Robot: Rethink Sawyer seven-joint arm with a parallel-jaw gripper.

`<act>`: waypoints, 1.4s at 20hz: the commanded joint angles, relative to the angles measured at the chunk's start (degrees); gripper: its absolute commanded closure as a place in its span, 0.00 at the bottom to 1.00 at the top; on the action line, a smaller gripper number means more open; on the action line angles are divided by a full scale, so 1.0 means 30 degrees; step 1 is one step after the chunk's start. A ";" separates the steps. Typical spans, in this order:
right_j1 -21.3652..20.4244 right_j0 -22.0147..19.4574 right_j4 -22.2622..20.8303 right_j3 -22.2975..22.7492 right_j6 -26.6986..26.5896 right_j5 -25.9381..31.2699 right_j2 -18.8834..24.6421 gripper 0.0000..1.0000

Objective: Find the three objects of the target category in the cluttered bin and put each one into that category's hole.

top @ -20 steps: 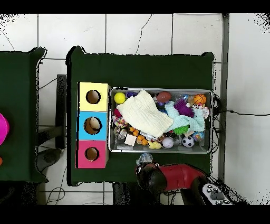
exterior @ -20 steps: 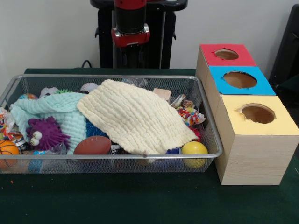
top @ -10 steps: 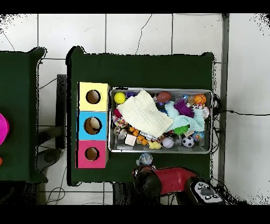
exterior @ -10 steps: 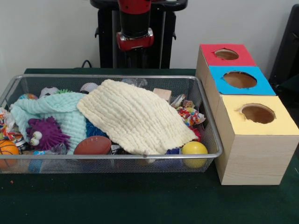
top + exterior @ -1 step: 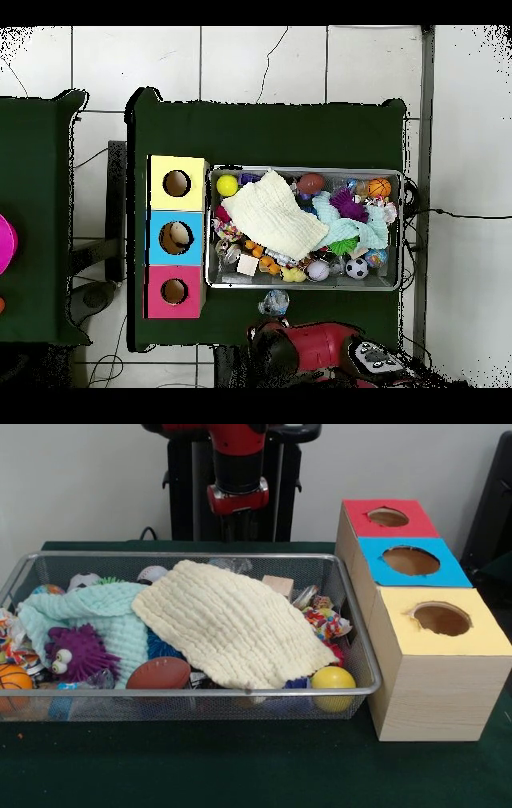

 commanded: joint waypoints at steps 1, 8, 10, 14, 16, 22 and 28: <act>0.1299 0.0185 0.0765 -0.1237 0.3847 -0.2041 -0.0393 0.00; 0.1728 0.0581 0.0899 -0.1194 0.3917 -0.2830 -0.0807 0.00; 0.2088 0.0764 0.0956 -0.1317 0.3923 -0.2970 -0.0942 0.00; 0.2436 0.0772 0.1261 -0.1318 0.3818 -0.2378 -0.0724 0.00; 0.2083 0.0634 0.1787 -0.0994 0.3838 -0.1335 -0.0443 0.00; 0.1207 0.0090 0.3183 -0.0104 0.3628 0.0832 0.0090 0.00; 0.0513 0.0002 0.3901 0.0388 0.3242 0.1304 0.0195 0.00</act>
